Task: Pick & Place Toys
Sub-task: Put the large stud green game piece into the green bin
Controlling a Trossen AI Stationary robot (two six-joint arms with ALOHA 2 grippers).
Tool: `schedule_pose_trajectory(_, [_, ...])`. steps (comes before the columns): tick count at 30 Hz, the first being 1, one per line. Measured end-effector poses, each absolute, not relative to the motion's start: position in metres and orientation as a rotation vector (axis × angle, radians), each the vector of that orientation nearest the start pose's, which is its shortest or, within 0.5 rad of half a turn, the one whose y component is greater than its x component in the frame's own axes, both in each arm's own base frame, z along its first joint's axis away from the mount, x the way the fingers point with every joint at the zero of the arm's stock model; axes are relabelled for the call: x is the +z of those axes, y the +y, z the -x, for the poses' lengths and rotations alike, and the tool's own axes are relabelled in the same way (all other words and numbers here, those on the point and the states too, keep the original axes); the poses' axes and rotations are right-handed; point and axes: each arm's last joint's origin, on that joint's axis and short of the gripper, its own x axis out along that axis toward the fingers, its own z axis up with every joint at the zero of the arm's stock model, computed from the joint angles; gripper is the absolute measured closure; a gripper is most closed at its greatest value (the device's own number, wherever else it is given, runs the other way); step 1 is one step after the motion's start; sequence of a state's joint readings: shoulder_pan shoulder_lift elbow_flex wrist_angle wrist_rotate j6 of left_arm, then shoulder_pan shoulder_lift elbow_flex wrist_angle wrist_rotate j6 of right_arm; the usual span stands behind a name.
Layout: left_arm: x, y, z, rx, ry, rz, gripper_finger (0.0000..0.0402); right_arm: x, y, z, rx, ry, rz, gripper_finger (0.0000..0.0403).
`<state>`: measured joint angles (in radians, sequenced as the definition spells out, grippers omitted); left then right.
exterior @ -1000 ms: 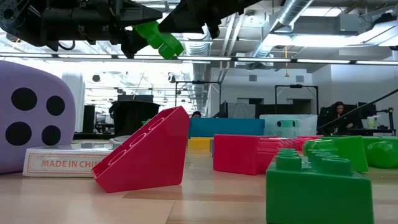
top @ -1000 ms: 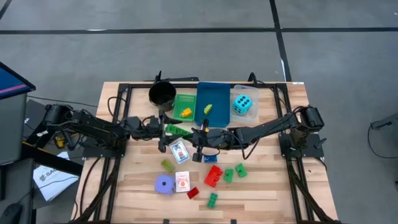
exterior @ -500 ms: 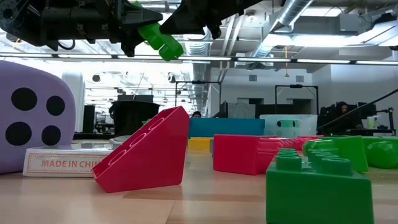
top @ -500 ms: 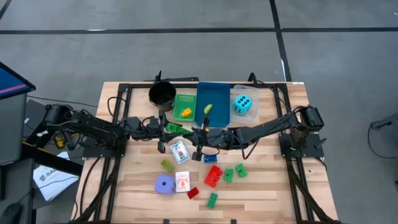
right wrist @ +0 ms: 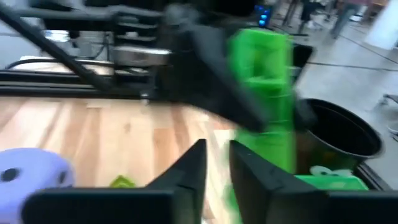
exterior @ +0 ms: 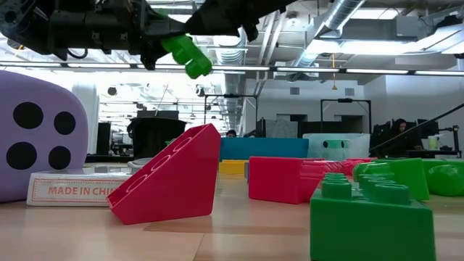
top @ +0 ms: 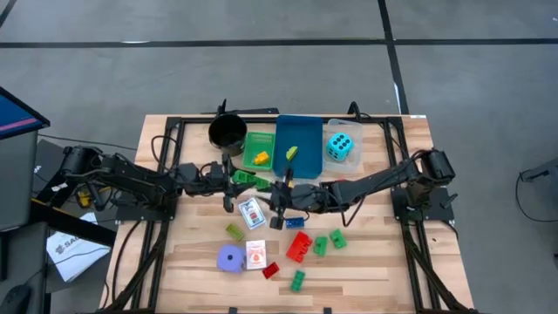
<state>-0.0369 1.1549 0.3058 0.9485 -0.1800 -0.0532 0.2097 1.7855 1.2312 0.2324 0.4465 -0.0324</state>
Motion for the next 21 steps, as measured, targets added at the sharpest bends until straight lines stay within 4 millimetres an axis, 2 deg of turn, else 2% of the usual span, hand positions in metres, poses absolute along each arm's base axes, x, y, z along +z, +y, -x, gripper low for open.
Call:
schedule_pose_trajectory(5, [0.211,-0.003,-0.216,0.135,-0.107,0.064,0.0276,0.252,0.071,-0.398,-0.249,0.333,0.149,0.0253])
schedule_pose_trajectory(8, [0.211,-0.002,-0.216,0.166,-0.107,0.047,0.0276,0.247,0.068,-0.395,-0.366,0.381,0.191,0.0207])
schedule_pose_trajectory(12, [0.211,0.002,-0.215,0.296,-0.092,-0.074,0.0276,0.243,0.069,-0.39,-0.515,0.429,0.246,0.0162])
schedule_pose_trajectory(21, [0.21,0.039,-0.211,0.516,-0.063,-0.105,0.0276,0.242,0.09,-0.382,-0.594,0.415,0.262,0.0157])
